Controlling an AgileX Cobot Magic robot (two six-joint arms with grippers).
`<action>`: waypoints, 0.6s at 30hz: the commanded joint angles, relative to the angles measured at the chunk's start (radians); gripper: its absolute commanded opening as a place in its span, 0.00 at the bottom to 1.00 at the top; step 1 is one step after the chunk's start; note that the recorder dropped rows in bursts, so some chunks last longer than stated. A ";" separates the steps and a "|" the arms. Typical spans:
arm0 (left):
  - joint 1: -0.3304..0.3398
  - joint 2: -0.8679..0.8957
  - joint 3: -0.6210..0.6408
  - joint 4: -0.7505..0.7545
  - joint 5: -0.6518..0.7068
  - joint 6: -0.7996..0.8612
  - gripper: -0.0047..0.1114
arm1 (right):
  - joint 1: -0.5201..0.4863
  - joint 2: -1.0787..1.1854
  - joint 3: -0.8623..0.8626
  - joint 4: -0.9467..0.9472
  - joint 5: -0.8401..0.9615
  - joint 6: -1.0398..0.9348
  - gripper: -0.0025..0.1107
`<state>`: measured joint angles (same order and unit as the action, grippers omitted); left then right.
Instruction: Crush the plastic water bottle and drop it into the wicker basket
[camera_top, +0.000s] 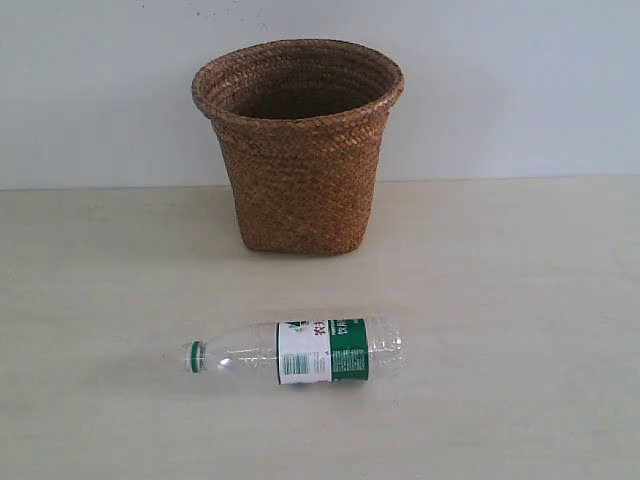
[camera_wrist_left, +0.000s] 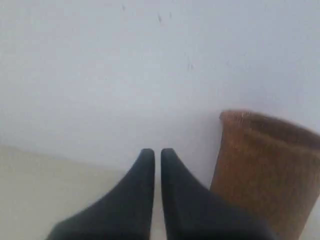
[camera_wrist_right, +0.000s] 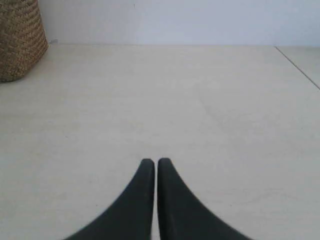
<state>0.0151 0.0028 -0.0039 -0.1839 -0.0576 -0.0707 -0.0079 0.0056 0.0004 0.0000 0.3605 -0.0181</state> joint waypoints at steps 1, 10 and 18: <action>0.003 -0.003 0.004 -0.038 -0.220 -0.211 0.07 | -0.004 -0.006 0.000 -0.005 -0.004 0.001 0.02; 0.003 0.016 -0.025 0.026 -0.468 -0.476 0.07 | -0.004 -0.006 0.000 -0.005 -0.004 0.001 0.02; 0.003 0.269 -0.237 0.234 -0.527 -0.471 0.07 | -0.004 -0.006 0.000 -0.005 -0.004 0.001 0.02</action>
<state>0.0151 0.1691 -0.1755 -0.0070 -0.5400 -0.5311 -0.0094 0.0056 0.0004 0.0000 0.3605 -0.0181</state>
